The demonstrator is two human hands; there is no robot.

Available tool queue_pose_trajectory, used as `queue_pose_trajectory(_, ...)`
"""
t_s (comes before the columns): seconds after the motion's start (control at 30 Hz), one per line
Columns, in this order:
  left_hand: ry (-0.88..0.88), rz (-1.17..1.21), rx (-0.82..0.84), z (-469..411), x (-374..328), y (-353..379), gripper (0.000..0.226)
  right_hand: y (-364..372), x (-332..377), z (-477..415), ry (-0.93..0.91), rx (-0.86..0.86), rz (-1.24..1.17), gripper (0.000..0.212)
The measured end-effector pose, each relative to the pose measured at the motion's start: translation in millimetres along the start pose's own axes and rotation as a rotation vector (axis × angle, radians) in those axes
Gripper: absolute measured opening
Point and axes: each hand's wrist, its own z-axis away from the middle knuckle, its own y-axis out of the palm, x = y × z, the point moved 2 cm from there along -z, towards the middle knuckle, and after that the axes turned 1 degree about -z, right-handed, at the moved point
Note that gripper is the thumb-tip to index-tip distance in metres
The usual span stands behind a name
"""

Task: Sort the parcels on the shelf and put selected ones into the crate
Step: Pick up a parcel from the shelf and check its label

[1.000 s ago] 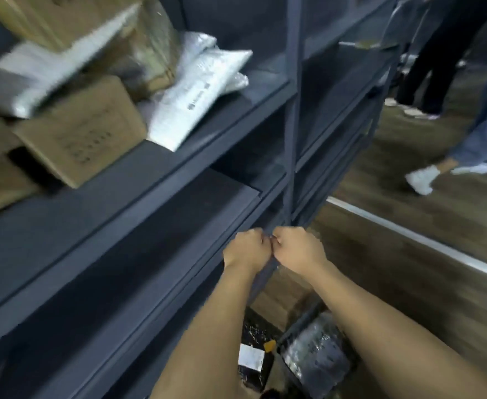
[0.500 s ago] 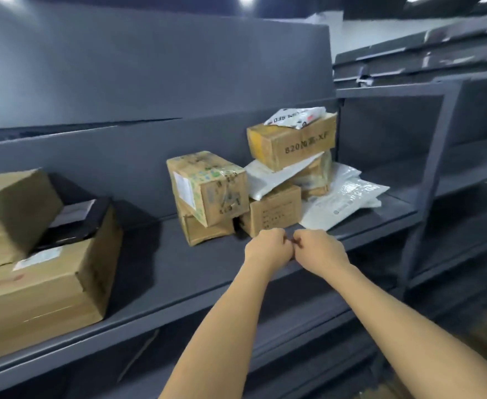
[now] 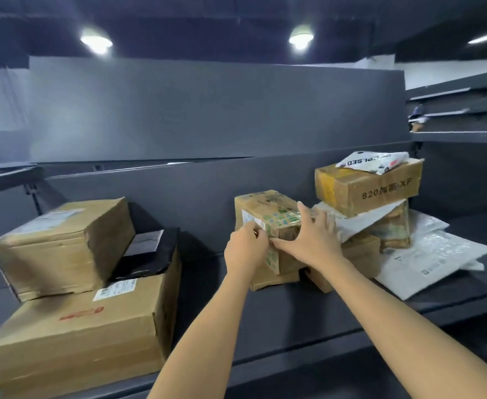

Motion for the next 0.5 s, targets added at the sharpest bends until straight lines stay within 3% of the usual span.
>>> queue_pose_trajectory(0.17, -0.026, 0.075, 0.011, -17, 34, -7, 0.019, 11, 10, -28, 0.01, 0.019, 0.124, 0.114)
queue_pose_trajectory(0.33, -0.094, 0.244, 0.191, -23, 50, 5, 0.025, 8, 8, -43, 0.022, 0.076, 0.017, 0.094)
queue_pose_trajectory(0.5, -0.316, 0.547, 0.297, -21, 53, 28, 0.017, 4, 7, -41, 0.028, -0.113, -0.175, 0.072)
